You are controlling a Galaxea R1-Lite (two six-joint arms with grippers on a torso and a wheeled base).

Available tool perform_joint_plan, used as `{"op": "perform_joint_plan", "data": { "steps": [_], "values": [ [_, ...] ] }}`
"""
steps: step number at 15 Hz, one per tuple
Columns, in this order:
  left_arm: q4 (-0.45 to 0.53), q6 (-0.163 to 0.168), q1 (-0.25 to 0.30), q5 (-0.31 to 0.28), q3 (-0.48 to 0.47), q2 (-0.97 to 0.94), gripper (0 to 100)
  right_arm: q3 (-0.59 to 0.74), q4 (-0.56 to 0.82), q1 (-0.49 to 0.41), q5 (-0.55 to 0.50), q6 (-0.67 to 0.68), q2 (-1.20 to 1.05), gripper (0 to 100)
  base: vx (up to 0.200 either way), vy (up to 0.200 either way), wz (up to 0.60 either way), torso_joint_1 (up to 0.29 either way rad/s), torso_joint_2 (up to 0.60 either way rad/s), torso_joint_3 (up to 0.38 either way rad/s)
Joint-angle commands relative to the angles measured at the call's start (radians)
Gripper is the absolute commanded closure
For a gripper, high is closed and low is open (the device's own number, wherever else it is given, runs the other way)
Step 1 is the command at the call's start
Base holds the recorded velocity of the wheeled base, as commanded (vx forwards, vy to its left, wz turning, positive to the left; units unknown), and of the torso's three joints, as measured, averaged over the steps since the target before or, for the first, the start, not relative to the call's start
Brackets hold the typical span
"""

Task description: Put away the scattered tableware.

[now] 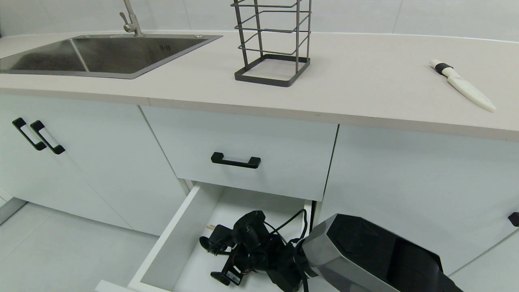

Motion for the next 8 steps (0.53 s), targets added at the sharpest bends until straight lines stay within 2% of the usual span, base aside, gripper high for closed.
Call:
{"op": "perform_joint_plan", "data": {
  "steps": [1,4,8],
  "values": [
    [-0.001,-0.001,0.000,0.000,0.000,0.000,0,-0.001,0.000,0.000,0.000,0.000,0.001,0,0.000,0.000,0.00,0.000,0.00,0.000],
    [-0.001,-0.001,0.000,0.000,0.000,0.000,0,-0.002,0.000,0.006,0.000,0.000,-0.022,0,0.000,0.000,0.00,0.000,0.00,0.000],
    [-0.001,-0.001,0.000,0.000,0.000,0.000,0,0.016,-0.003,0.046,-0.002,0.002,-0.166,0,0.000,0.000,0.00,0.000,0.00,0.000]
  ]
}}
